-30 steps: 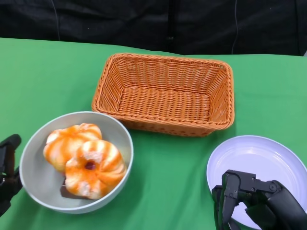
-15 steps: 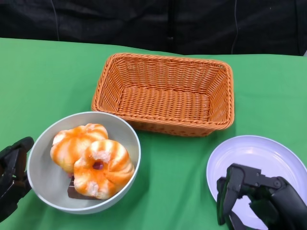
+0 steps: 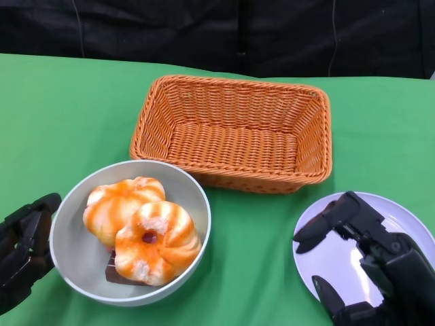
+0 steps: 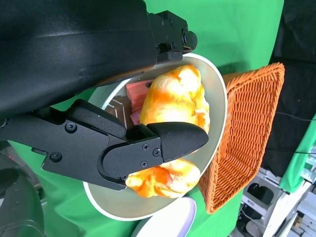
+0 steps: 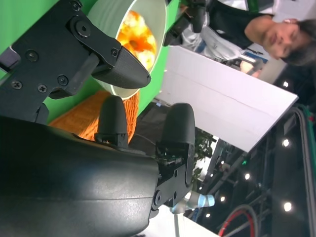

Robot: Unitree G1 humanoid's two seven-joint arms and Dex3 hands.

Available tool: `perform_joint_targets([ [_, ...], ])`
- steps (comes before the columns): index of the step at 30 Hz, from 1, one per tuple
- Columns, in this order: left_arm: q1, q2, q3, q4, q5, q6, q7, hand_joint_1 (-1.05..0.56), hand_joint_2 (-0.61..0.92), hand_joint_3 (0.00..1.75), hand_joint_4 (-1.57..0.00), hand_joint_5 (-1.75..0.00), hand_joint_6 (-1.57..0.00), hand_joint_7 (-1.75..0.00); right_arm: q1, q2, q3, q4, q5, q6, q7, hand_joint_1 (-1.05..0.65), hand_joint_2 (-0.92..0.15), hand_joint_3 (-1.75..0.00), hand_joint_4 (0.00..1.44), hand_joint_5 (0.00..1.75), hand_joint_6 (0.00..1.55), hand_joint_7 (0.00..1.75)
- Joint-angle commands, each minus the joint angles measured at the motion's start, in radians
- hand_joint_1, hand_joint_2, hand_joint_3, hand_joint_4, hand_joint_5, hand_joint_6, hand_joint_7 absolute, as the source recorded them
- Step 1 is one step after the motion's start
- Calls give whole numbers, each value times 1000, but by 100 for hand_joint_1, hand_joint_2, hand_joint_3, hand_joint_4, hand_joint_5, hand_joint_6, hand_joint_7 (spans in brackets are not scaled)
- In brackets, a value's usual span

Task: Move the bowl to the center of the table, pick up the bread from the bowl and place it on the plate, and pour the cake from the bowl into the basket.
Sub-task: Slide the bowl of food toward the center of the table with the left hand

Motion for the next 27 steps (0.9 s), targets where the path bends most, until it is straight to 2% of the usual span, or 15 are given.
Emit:
perform_joint_targets([
  [1, -2, 7, -17, -14, 11, 21, -4, -75, 92, 71, 0, 0, 0, 0, -8, -25, -18, -32, -31, 8, -20, -26, -26, -138, 3, 160, 0, 137],
  [4, -2, 7, -16, -15, 11, 23, -4, -75, 92, 71, 0, 0, 0, 0, -7, -29, -14, -35, -34, 11, -28, -26, -26, -137, 3, 159, 0, 137],
  [7, 1, -67, -17, -80, -10, 58, 84, -76, 92, 70, 0, 0, 0, 0, -8, -30, -14, -101, -92, 60, -47, -24, -27, -129, 1, 156, 0, 124],
  [10, -1, -132, 2, -127, -45, 112, 166, -76, 92, 70, 0, 0, 0, 0, -4, -31, -7, -127, -117, 75, -58, -23, -28, -126, 1, 155, 0, 123],
  [14, -3, -159, 18, -152, -60, 151, 206, -77, 92, 66, 0, 0, 0, 0, -3, -33, -2, -133, -123, 80, -65, -22, -29, -125, 0, 155, 0, 125],
  [17, 10, -232, 2, -228, -66, 173, 290, -76, 92, 71, 0, 0, 0, 0, -25, -44, 2, -105, -187, 28, -86, -26, -32, -120, 0, 154, 0, 127],
  [21, 16, -261, 0, -262, -67, 196, 324, -76, 92, 73, 0, 0, 0, 0, -49, -43, 5, -88, -257, 3, -120, -30, -35, -114, 0, 151, 0, 128],
  [23, 17, -271, 2, -271, -71, 207, 331, -76, 92, 73, 0, 0, 0, 0, -63, -41, 8, -86, -298, 3, -139, -36, -41, -103, 0, 147, 0, 125],
  [25, 16, -276, 2, -275, -71, 215, 335, -76, 92, 73, 0, 0, 0, 0, -75, -43, 12, -89, -330, 13, -149, -37, -42, -101, 0, 147, 0, 124],
  [27, 17, -283, -2, -281, -69, 222, 342, -76, 92, 73, 0, 0, 0, 0, -93, -48, 17, -94, -370, 29, -153, -40, -53, -75, 0, 138, 0, 116],
])
